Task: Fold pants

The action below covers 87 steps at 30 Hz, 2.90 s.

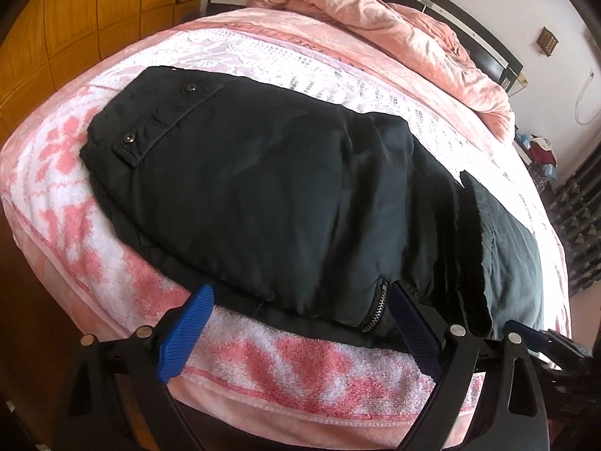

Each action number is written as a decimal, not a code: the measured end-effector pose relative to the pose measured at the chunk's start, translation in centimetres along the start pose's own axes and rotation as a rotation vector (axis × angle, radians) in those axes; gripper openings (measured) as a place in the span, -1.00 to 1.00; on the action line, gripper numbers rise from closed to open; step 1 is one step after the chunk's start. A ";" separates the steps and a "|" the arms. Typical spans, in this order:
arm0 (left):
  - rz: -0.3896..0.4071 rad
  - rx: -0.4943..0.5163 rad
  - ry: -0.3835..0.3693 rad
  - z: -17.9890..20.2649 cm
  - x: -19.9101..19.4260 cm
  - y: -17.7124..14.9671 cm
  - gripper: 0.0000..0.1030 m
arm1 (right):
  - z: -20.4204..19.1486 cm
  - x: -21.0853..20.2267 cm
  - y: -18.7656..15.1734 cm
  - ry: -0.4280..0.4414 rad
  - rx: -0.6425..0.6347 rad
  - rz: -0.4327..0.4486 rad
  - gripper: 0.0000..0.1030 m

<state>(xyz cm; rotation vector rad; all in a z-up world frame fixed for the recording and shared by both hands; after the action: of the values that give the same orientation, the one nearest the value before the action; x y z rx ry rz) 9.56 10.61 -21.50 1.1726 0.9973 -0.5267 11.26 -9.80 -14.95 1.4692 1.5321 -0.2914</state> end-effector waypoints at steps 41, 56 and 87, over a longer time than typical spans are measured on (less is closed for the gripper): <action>0.028 0.378 0.011 15.5 0.0 -1.6 0.83 | 12.3 -7.9 -2.1 -0.157 0.273 0.159 -0.26; 0.000 0.264 -0.013 11.1 -0.3 -1.0 0.88 | 9.8 -5.8 -1.4 -0.073 0.257 0.177 -0.31; -0.184 -0.581 -0.166 -19.0 9.7 8.4 0.22 | 0.8 6.3 2.3 0.046 0.066 -0.061 -0.22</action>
<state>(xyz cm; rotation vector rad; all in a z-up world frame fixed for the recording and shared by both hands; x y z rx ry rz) 13.97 32.53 -26.57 0.5162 1.0272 -0.4292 14.79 -5.80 -19.09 1.4911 1.6202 -0.3495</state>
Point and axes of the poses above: each gripper's, at about its wrist camera, not at the fingertips, and x roughly the way its jaws point, z to its right, y to its top, the point moved 8 cm from there along x, roughly the way its jaws point, and after that the axes turned 15 degrees about y, right-handed, at the moved point
